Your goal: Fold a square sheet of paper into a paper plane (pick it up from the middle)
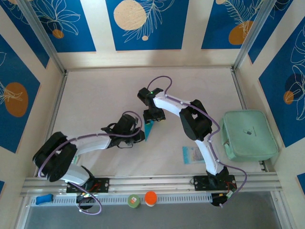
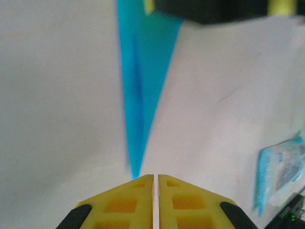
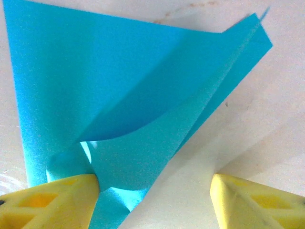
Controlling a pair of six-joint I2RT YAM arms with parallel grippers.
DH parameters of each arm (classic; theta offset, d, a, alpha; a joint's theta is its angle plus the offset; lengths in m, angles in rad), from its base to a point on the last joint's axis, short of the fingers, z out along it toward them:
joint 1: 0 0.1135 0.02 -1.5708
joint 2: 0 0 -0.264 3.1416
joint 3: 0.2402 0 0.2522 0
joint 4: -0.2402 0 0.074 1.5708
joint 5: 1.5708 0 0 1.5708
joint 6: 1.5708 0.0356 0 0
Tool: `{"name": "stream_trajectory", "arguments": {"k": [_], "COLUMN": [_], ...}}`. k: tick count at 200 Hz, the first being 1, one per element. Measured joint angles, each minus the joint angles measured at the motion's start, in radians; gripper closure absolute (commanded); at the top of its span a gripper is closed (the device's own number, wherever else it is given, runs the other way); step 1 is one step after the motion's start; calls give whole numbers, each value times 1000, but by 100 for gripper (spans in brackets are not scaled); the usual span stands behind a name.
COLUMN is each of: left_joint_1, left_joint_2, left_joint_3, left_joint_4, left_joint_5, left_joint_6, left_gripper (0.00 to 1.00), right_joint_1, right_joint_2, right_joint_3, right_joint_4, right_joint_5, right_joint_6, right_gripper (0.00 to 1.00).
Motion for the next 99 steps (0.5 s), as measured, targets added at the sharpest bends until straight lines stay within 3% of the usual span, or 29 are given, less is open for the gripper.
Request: {"name": "stream_trajectory", "arguments": {"k": [99], "left_joint_1": [2], "left_joint_2": [184], "left_joint_3": [14], "left_joint_4": [288], "left_joint_5": [-29], "left_joint_6": [-65], "left_gripper": [89], "right_joint_1": [-13], "right_joint_2": [-1], "right_joint_3": [-2], "right_joint_4": [0], "right_joint_5": [-27], "right_joint_6": [7], "right_gripper": [33]}}
